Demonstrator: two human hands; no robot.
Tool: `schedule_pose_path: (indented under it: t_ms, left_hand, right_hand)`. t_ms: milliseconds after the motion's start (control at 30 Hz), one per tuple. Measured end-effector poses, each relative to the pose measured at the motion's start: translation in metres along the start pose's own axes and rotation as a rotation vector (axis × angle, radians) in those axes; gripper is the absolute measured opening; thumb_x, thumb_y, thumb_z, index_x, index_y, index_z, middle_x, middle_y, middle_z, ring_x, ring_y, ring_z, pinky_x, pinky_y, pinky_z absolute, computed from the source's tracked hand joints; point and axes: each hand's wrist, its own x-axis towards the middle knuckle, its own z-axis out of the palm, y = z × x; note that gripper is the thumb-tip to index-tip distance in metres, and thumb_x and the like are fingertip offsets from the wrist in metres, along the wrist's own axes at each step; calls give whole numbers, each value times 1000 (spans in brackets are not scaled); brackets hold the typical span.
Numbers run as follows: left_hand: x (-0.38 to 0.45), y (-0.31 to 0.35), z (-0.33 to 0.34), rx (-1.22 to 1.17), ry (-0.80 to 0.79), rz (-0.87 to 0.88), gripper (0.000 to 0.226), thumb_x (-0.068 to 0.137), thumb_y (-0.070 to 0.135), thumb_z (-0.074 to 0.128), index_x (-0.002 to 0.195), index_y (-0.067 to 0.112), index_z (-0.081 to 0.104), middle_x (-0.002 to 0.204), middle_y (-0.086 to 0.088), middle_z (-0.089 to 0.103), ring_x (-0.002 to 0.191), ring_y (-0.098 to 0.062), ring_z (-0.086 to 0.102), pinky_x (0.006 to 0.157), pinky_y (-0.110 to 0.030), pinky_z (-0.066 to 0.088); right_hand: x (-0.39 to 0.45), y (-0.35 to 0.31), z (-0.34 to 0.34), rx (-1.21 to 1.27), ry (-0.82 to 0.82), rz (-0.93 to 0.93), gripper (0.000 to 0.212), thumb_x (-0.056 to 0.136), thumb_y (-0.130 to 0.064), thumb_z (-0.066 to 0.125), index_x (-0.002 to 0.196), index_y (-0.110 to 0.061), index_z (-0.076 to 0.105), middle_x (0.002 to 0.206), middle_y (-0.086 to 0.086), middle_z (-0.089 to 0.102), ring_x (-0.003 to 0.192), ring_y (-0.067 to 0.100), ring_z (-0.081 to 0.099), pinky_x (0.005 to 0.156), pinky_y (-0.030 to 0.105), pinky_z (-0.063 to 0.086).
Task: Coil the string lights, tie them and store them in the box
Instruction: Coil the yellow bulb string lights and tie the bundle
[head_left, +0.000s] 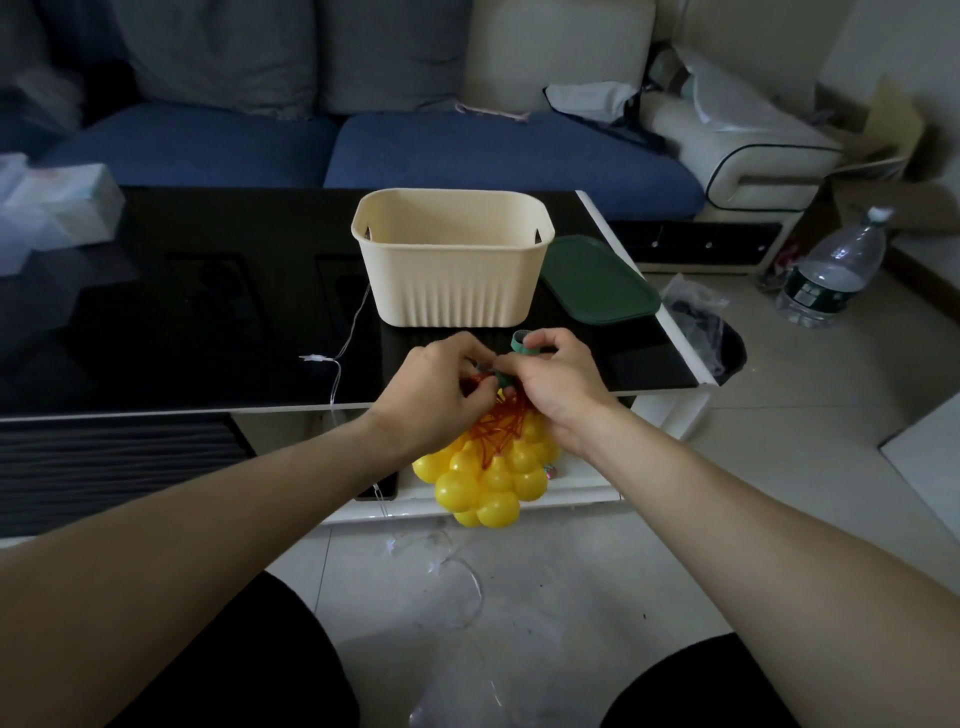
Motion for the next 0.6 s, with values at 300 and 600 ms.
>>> schedule_pose_path:
  t_ms: [300,600]
  left_hand:
    - [8,-2,-13,29,-135,-83,9,91,22,65,87,23,73,75,7,70,67,-5,65,57,-20,51]
    - [8,-2,-18,89,-332,-96,30,92,15,60,63,22,62,56,2,56,44,-3,47,43,-12,35]
  right_hand:
    - [-4,0,-11,-176,-177,-267,24,92,-2,68,83,-15,50,81,2,52,57,2,57,55,14,48]
    - [-6,11,-10,-662,-303,-674,37,66,14,64,73,-22,56,83,-7,50,70,3,51,62,12,40]
